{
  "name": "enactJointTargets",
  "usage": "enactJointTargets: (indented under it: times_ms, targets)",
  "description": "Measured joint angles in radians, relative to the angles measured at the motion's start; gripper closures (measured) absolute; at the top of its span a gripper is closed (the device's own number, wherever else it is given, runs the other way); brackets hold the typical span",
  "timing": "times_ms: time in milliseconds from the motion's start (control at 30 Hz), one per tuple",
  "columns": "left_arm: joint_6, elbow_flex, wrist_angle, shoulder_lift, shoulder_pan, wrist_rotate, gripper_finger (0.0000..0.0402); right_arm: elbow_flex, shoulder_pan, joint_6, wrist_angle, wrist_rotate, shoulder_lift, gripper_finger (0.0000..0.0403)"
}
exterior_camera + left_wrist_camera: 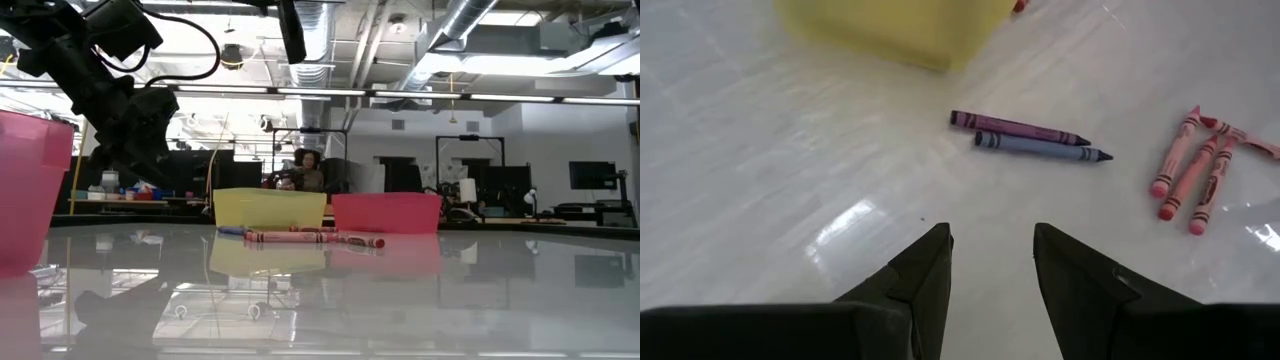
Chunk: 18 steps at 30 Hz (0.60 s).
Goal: Sort crayons
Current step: Put the red crayon into the pink bin
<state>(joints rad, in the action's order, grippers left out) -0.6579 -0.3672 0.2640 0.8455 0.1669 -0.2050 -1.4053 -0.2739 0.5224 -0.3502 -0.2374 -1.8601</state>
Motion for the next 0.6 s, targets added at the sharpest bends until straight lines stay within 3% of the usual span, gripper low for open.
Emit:
enactJointTargets:
  times_ms: [133,367,600]
  targets:
    - [-0.002,0.0,0.0,0.0,0.0,0.0,0.0269,-0.069,-0.027,-0.004,0.002,-0.001,-0.054,0.0401]
    - [0.011,0.0,0.023,0.0,-0.001,0.011,0.0269,-0.309,-0.048,-0.06,0.08,0.004,-0.239,0.0401]
    - [0.018,0.0,0.044,0.0,-0.001,0.017,0.0269,-0.54,-0.047,-0.079,0.172,0.092,-0.413,0.0401]
